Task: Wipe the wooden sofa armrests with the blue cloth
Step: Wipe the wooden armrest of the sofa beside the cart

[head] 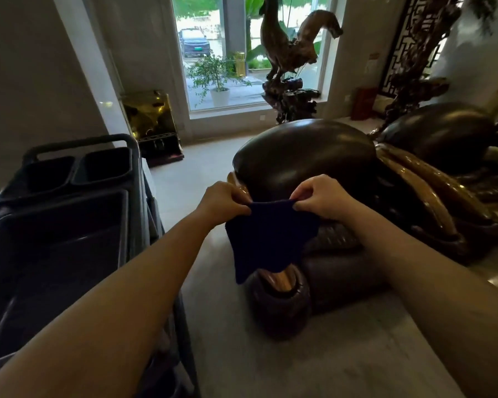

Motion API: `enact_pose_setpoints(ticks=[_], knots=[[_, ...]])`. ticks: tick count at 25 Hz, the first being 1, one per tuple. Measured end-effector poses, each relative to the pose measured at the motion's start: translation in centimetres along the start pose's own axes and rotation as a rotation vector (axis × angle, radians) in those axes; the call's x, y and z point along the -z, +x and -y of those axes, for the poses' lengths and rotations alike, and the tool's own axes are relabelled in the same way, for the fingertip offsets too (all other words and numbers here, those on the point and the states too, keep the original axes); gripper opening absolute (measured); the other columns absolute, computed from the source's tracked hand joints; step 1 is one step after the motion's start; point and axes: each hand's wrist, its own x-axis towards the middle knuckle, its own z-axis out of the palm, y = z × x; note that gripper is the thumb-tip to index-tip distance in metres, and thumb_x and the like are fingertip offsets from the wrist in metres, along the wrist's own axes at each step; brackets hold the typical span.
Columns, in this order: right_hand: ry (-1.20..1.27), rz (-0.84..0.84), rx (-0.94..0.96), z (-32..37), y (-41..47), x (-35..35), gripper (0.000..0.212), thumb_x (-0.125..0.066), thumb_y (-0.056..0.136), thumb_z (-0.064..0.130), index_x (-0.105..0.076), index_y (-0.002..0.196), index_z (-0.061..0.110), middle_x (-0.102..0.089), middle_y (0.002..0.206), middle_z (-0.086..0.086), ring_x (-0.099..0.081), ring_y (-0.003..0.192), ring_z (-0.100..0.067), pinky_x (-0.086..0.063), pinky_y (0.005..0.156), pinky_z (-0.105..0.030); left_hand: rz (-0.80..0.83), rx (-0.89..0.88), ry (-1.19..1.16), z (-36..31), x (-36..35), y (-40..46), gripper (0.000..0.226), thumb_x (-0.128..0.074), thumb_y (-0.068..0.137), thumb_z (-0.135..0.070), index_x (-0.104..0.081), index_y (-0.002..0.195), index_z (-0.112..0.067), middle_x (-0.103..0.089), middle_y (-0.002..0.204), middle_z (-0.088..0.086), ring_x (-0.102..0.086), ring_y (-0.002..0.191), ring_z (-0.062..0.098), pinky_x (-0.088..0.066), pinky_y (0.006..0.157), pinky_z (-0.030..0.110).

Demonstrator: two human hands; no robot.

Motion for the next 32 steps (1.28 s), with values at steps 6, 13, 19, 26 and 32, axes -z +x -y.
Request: enact_pose_setpoints(ticks=[6,13,19,26,32], knots=[[0.049,0.047,-0.050,-8.8,5.7,-1.8,0.023,-0.071,0.074,0.016,-0.061,0.071,0.036,-0.064,0.075,0.013,-0.061,0.070,-0.001,-0.041,0.051,-0.011,0.020,0.062,-0.032,2.3,-6.5,7.9,0.010,-0.071,0.075,-0.014,-0.071,0.083,-0.019,-0.062,0.076,-0.007,-0.059,0.071,0.008,-0.041,0.057,0.011],[0.063,0.108,-0.010,-16.9,14.9,-3.6,0.014,-0.068,0.077,0.014,-0.066,0.087,0.024,-0.058,0.076,0.016,-0.059,0.074,-0.002,-0.044,0.058,-0.013,-0.041,0.189,-0.071,5.5,-11.9,17.4,0.017,-0.071,0.073,-0.015,-0.072,0.090,-0.016,-0.067,0.083,-0.002,-0.062,0.077,0.011,-0.048,0.064,0.016],[0.127,0.148,0.024,-22.8,21.8,-6.5,0.021,-0.068,0.077,0.016,-0.057,0.079,0.034,-0.056,0.080,0.016,-0.057,0.075,0.000,-0.043,0.059,-0.012,-0.146,0.310,-0.069,7.7,-16.1,23.3,0.016,-0.070,0.070,-0.011,-0.073,0.085,-0.018,-0.069,0.082,-0.002,-0.060,0.074,0.007,-0.047,0.063,0.016],[0.112,0.247,0.004,-31.7,26.8,-15.7,0.018,-0.069,0.077,0.016,-0.061,0.085,0.030,-0.049,0.081,0.019,-0.048,0.072,0.008,-0.033,0.057,-0.007,-0.169,0.479,-0.048,14.7,-25.3,26.5,0.020,-0.069,0.073,-0.012,-0.071,0.092,-0.017,-0.069,0.091,0.003,-0.063,0.084,0.014,-0.054,0.079,0.036],[0.178,0.329,-0.029,-35.8,29.0,-23.1,0.023,-0.068,0.077,0.018,-0.056,0.079,0.037,-0.050,0.082,0.018,-0.051,0.075,0.004,-0.036,0.056,-0.009,-0.141,0.543,-0.038,22.0,-29.6,28.7,0.017,-0.068,0.075,-0.012,-0.067,0.088,-0.022,-0.064,0.091,-0.002,-0.059,0.083,0.010,-0.050,0.073,0.023]])
